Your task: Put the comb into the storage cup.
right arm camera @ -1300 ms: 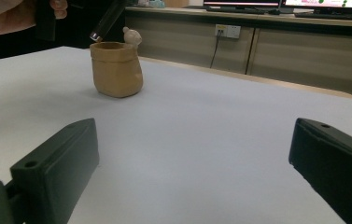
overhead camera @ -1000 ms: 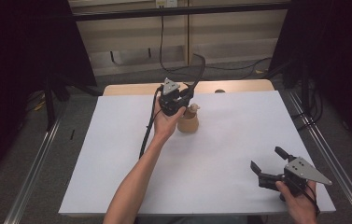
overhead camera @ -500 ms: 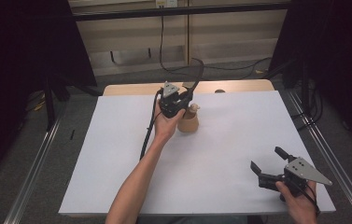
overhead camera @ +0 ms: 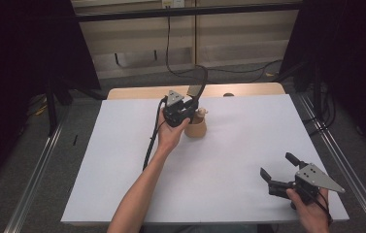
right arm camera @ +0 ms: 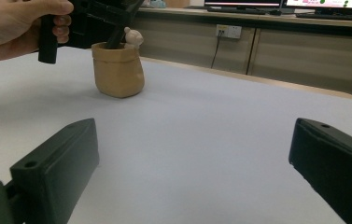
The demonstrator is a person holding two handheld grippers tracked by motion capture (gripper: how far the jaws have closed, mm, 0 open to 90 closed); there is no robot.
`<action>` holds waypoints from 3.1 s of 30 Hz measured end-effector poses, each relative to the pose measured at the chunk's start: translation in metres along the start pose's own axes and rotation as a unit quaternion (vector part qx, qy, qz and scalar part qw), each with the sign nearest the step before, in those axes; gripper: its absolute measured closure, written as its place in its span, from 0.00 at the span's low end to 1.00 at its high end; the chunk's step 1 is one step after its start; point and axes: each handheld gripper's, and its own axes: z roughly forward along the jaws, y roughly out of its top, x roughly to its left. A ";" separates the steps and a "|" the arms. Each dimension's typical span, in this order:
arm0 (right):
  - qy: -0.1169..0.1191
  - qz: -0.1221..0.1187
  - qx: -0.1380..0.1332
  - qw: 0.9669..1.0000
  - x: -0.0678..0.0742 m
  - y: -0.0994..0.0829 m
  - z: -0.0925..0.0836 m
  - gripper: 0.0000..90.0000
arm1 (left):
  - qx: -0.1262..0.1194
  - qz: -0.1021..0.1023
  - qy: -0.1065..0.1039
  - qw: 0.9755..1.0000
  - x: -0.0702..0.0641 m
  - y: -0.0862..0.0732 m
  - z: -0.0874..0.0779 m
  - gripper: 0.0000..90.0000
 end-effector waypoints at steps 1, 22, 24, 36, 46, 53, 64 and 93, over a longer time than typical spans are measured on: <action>-0.001 -0.001 0.000 1.000 0.000 0.000 0.000 0.02 | 0.001 0.005 -0.002 1.000 0.001 0.000 -0.001 0.81; -0.001 -0.003 0.000 1.000 0.000 0.000 0.001 0.02 | 0.024 -0.012 -0.003 1.000 0.004 -0.015 -0.014 0.81; -0.002 -0.004 0.000 1.000 0.000 0.000 0.001 0.02 | 0.024 -0.007 0.000 1.000 0.003 -0.016 -0.014 0.81; -0.002 -0.004 0.001 1.000 -0.001 0.000 0.001 0.02 | 0.031 -0.009 -0.004 0.999 0.003 -0.016 -0.014 0.80; -0.002 -0.004 0.003 1.000 0.000 0.000 0.002 0.02 | 0.039 0.000 -0.002 0.999 0.004 -0.015 -0.006 0.80; -0.001 -0.004 0.003 1.000 -0.001 -0.001 0.001 0.02 | 0.045 0.002 0.003 0.999 0.001 -0.013 -0.001 0.79; 0.001 -0.003 0.002 1.000 0.000 -0.001 0.002 0.02 | 0.037 -0.015 0.006 0.999 0.007 -0.011 -0.006 0.69; 0.000 -0.006 0.004 1.000 0.000 -0.001 0.002 0.02 | 0.024 0.029 0.038 0.999 0.008 -0.008 -0.032 0.07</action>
